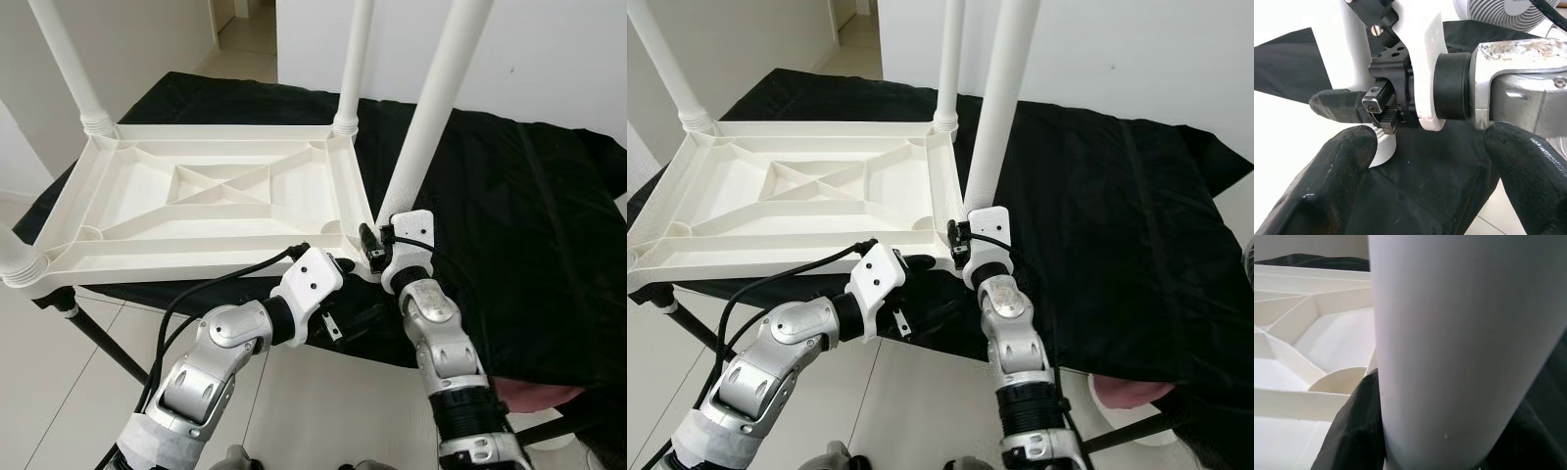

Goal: Building children table

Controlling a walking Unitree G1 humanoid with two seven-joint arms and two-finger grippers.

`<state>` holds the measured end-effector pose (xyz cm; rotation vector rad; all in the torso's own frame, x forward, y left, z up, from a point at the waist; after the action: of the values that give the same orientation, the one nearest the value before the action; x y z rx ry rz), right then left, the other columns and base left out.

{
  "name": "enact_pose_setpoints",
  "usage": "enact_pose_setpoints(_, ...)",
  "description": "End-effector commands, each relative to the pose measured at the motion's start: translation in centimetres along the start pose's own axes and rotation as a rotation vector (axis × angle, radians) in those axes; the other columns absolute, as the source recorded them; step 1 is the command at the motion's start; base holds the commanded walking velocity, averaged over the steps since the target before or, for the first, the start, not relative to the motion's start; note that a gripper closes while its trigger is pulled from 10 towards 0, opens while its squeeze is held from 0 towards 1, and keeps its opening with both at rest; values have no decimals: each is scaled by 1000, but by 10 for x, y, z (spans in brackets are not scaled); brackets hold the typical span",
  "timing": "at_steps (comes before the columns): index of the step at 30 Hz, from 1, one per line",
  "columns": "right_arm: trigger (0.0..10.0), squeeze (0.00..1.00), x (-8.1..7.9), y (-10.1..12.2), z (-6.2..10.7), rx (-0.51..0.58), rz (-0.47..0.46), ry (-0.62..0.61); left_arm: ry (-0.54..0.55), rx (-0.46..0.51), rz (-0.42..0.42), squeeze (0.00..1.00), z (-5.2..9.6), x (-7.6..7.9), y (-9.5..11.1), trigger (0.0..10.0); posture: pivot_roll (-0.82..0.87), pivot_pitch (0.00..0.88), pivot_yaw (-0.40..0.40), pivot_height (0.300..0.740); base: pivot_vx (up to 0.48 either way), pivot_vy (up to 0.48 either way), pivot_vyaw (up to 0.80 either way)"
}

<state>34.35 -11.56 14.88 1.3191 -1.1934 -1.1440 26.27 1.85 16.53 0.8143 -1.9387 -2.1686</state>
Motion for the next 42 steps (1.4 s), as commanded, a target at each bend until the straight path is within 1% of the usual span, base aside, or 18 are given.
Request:
enact_pose_setpoints(1, 10000, 0, 7, -9, 5, -39, 14, -59, 42, -21, 7, 0, 0, -1, -4, 10000, -58, 40, -11, 740, 0, 0, 0)
enact_pose_setpoints(2, 10000, 0, 2, -7, 6, -31, 4, -52, 42, -21, 6, 0, 0, -1, -4, 10000, -58, 40, -11, 740, 0, 0, 0)
enact_pose_setpoints(9, 10000, 0, 1, -5, 7, -30, 0, -47, 39, -23, 3, 0, 0, -1, -5, 10000, -59, 30, -10, 740, 0, 0, 0)
enact_pose_setpoints(10, 10000, 1000, 2, -5, 7, -27, -5, -44, 38, -23, 1, 0, 0, -1, -5, 10000, -59, 30, -10, 740, 0, 0, 0)
enact_pose_setpoints(14, 10000, 1000, 2, -2, 7, -25, -12, -44, 38, -23, -1, 0, 0, -1, -5, 10000, -58, 26, -11, 740, 0, 0, 0)
enact_pose_setpoints(19, 10000, 1000, 7, 3, 4, -8, -11, 11, 40, -22, -3, 0, -1, -2, -4, 10000, -60, 18, -14, 740, 0, 0, 0)
enact_pose_setpoints(20, 10000, 722, 8, 2, 3, -15, -19, 47, 40, -22, -3, 0, -1, -2, -5, 10000, -60, 18, -14, 740, 0, 0, 0)
enact_pose_setpoints(21, 10000, 722, 8, 2, 3, -15, -19, 47, 40, -22, -3, 0, -1, -2, -5, 10000, -60, 18, -14, 740, 0, 0, 0)
enact_pose_setpoints(22, 10000, 0, 7, 2, 2, -24, -24, 105, 40, -23, -3, 0, -1, -2, -5, 10000, -61, 13, -13, 740, 0, 0, 0)
enact_pose_setpoints(25, 10000, 0, 7, -3, 0, -64, -11, 325, 39, -22, -6, 0, -1, -2, -5, 10000, -62, 11, -12, 740, 0, 0, 0)
enact_pose_setpoints(26, 10000, 0, 7, -3, 0, -64, -11, 325, 39, -22, -6, 0, -1, -2, -5, 10000, -62, 11, -12, 740, 0, 0, 0)
enact_pose_setpoints(27, 10000, 0, 7, -3, 0, -59, 22, 387, 38, -23, -6, 0, -1, -2, -5, 10000, -63, 10, -11, 740, 0, 0, 0)
enact_pose_setpoints(29, 10000, 0, 7, -3, 0, -59, 22, 387, 38, -23, -6, 0, -1, -2, -5, 10000, -63, 10, -11, 740, 0, 0, 0)
enact_pose_setpoints(31, 10000, 0, 7, -3, -1, -55, 55, 446, 38, -23, -7, 0, -1, -3, -5, 10000, -61, 10, -11, 740, 0, 0, 0)
enact_pose_setpoints(32, 10000, 0, 7, -5, -6, -72, 98, 551, 38, -23, -8, 0, -1, -4, -5, 10000, -61, 8, -6, 740, 0, 0, 0)
enact_pose_setpoints(33, 10000, 0, 7, -5, -6, -72, 98, 551, 38, -23, -8, 0, -1, -4, -5, 10000, -61, 8, -6, 740, 0, 0, 0)
enact_pose_setpoints(38, 10000, 0, 2, -6, -16, -94, 142, 689, 41, -22, -13, 0, -2, -6, -4, 10000, -60, 6, 2, 740, 0, 0, 0)
enact_pose_setpoints(42, 10000, 0, 2, -10, -19, -123, 143, 735, 44, -21, -14, 0, -2, -6, -4, 10000, -60, 6, 2, 740, 0, 0, 0)
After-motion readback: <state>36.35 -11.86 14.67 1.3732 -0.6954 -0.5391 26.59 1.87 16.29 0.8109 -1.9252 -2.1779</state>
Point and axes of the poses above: a point about 5 cm out from each wrist's last joint towards the gripper, its own z axis pointing back from the gripper into the wrist, its own y axis along the axis of the wrist's last joint, x = y × z, the point moved 3 cm from there along -z, pointing out of the wrist towards the gripper, and after that the axes turned 6 degrees about -z, right-handed, at the moved point
